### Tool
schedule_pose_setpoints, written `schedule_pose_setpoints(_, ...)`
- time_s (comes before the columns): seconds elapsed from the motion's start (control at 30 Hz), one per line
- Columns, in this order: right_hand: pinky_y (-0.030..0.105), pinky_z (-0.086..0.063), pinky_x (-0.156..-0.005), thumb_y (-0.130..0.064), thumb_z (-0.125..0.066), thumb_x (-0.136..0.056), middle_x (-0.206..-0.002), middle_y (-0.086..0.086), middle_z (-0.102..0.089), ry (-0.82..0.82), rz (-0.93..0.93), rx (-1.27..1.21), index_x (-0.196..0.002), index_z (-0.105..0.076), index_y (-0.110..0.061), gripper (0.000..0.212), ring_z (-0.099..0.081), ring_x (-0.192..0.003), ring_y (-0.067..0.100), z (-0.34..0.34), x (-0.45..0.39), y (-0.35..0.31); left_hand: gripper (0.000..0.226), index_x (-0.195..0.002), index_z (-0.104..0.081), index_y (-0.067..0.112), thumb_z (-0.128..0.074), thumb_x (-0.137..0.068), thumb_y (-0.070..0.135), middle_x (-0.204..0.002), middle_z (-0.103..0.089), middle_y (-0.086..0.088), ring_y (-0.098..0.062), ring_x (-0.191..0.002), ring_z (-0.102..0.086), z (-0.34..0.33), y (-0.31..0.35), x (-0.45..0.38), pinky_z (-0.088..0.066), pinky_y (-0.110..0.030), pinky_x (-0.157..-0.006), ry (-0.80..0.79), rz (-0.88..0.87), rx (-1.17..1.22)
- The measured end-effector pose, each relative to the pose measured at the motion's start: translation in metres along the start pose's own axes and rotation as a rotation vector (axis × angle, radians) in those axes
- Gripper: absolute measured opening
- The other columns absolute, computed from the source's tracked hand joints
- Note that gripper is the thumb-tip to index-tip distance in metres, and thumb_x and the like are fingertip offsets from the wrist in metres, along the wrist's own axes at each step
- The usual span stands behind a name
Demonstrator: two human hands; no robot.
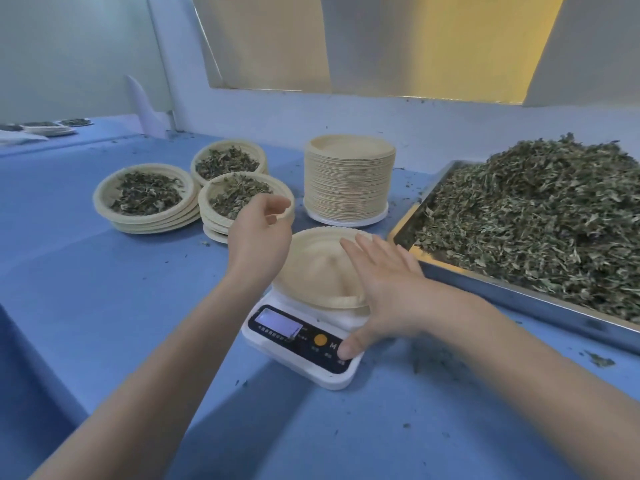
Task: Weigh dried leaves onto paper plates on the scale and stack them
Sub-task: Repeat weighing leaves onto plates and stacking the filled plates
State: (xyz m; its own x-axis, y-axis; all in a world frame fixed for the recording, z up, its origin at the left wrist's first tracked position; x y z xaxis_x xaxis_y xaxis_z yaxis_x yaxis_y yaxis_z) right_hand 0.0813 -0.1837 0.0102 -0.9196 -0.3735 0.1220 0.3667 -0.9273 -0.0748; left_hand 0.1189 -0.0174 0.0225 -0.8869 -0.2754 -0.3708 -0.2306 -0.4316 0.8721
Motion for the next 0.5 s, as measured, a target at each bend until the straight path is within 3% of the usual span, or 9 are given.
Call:
schedule_pose_setpoints(0.13, 0.044, 0.015, -0.114, -0.063, -0.079, -0.053, -0.154, 0.003, 0.029, -0.038, -0.003, 0.049, -0.147, 0.022, -0.025, 0.144, 0.028, -0.141, 0.021, 0.009, -0.004, -0.008, 0.031, -0.109, -0.059, 0.022, -0.045, -0.087, 0.005, -0.098, -0.057, 0.018, 0.004, -0.084, -0.050, 0.006, -0.003, 0.001, -0.035, -0.011, -0.063, 0.022, 0.019, 0.013)
schedule_pose_setpoints(0.33, 0.040, 0.017, -0.115, -0.066, -0.078, -0.052, -0.153, -0.008, 0.030, 0.059, 0.140, -0.127, -0.148, 0.017, -0.031, 0.139, 0.030, -0.139, 0.009, 0.006, 0.009, -0.002, 0.030, -0.109, -0.058, 0.023, -0.046, -0.088, 0.006, -0.105, -0.056, 0.011, 0.009, -0.081, -0.049, 0.013, -0.016, 0.008, -0.034, -0.012, -0.061, 0.010, 0.009, -0.043)
schedule_pose_setpoints(0.5, 0.033, 0.011, -0.117, -0.067, -0.071, -0.060, -0.156, -0.012, 0.016, 0.166, 0.148, -0.251, -0.150, 0.005, -0.028, 0.124, 0.017, -0.140, 0.001, 0.011, 0.009, 0.003, 0.028, -0.107, -0.058, 0.024, -0.047, -0.088, 0.007, -0.102, -0.057, 0.012, 0.012, -0.081, -0.050, 0.016, -0.026, 0.011, -0.036, -0.012, -0.063, 0.011, 0.002, -0.043)
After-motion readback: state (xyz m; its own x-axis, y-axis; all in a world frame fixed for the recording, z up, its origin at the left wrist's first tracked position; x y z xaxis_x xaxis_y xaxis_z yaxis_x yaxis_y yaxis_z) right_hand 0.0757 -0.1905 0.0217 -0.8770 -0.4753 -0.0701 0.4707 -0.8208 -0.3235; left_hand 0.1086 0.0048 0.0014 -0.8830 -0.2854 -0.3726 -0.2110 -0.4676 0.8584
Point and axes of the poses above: each hand's wrist, its own x-axis away from the middle knuckle, its own z-axis out of the back of the hand, y = z × x, the point moved 2 cm from there along -x, towards the middle knuckle
